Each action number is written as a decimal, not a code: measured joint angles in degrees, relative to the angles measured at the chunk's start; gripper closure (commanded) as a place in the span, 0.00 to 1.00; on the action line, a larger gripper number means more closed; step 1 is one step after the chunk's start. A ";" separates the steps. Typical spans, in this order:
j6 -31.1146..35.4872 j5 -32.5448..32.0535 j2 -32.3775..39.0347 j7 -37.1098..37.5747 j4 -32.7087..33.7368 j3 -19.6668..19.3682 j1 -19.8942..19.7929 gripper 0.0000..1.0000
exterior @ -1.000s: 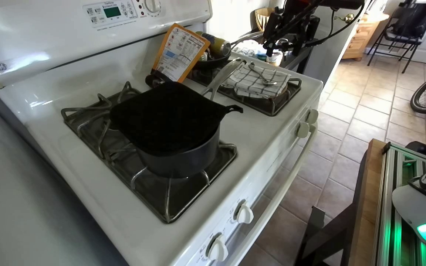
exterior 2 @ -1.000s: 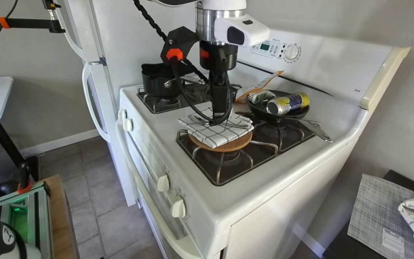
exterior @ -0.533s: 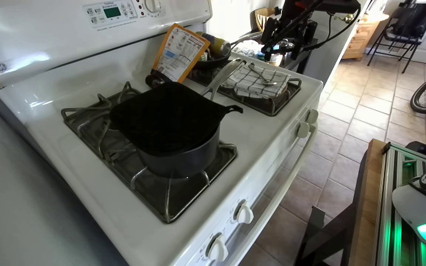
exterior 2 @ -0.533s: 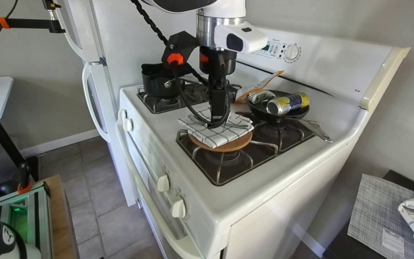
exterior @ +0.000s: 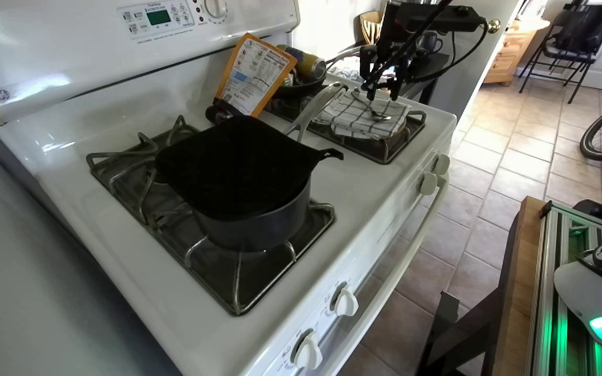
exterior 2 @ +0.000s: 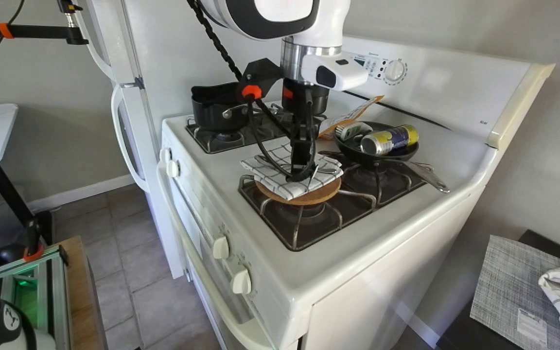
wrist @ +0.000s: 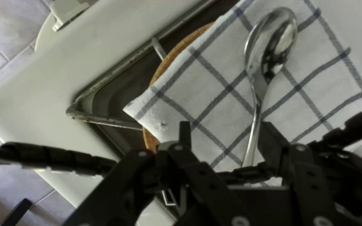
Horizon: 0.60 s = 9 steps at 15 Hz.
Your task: Put the silver spoon on top of the black pot holder.
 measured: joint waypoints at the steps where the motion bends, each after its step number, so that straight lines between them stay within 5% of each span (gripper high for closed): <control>1: 0.00 -0.10 0.88 0.52 0.71 0.01 0.29 0.27; 2: 0.00 -0.24 1.64 1.14 1.33 0.02 0.62 0.26; 9: -0.49 -1.53 4.70 3.81 4.04 0.19 3.40 0.78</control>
